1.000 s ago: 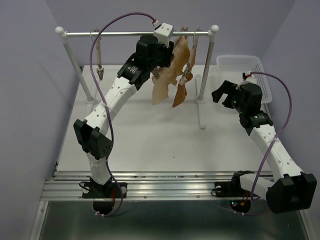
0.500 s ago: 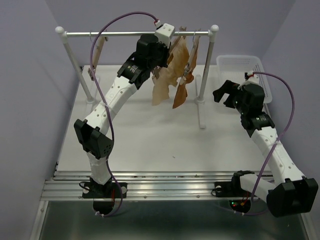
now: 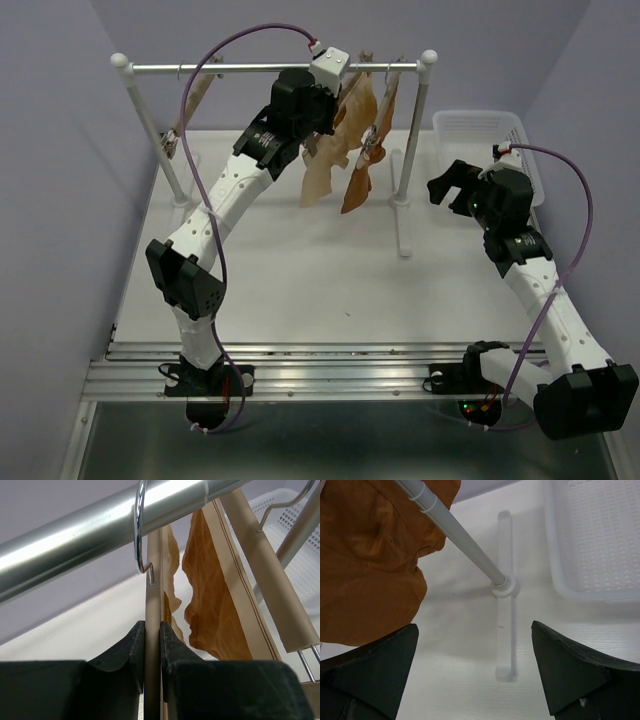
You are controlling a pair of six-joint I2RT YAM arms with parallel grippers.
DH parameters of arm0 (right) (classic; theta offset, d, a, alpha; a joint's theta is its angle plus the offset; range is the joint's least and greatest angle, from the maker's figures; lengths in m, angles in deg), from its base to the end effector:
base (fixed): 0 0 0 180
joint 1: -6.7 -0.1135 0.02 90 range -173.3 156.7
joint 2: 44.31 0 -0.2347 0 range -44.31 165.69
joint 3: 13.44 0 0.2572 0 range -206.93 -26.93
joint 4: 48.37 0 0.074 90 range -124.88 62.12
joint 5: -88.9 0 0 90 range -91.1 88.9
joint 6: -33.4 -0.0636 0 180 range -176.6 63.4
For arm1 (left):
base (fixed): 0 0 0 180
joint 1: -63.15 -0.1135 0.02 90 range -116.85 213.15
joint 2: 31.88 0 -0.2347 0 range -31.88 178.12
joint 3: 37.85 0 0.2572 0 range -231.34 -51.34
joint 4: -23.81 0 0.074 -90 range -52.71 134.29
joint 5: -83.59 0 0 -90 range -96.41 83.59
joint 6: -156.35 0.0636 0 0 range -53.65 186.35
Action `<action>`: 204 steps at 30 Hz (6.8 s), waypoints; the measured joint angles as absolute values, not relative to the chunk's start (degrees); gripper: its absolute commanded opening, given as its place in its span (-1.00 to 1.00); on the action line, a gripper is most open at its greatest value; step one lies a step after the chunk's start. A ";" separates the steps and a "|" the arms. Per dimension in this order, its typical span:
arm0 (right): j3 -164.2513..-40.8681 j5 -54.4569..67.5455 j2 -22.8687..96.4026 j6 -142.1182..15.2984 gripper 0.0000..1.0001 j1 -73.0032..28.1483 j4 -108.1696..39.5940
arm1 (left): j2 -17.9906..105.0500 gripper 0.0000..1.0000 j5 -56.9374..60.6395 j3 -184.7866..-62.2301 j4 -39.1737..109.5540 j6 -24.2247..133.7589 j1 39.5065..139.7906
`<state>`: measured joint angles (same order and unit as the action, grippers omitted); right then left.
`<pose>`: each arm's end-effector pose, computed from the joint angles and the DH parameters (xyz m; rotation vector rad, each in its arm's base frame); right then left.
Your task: Remove the underwear clipped to the hanger
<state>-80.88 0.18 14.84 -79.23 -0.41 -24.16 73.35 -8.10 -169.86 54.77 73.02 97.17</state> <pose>0.2841 0.0369 0.3143 0.2363 1.8508 0.3815 0.3728 -0.2494 0.4458 0.5540 1.5592 -0.3399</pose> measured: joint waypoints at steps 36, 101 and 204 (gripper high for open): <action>-83.52 12.55 14.95 -70.38 1.00 -0.41 -25.85 | 48.46 -1.00 -11.84 -138.60 46.11 71.65 97.17; -124.57 73.82 48.06 -52.58 1.00 -15.52 -5.76 | -4.68 -1.00 20.77 -99.57 57.02 54.58 98.17; -122.69 68.03 39.78 -21.42 -0.99 -22.60 8.32 | -5.09 -1.00 19.35 -98.56 56.28 53.68 98.46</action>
<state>-122.69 68.03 39.78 -21.42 -22.60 8.32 -5.09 19.35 -98.56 56.28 53.68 98.46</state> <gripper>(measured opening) 0.169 0.231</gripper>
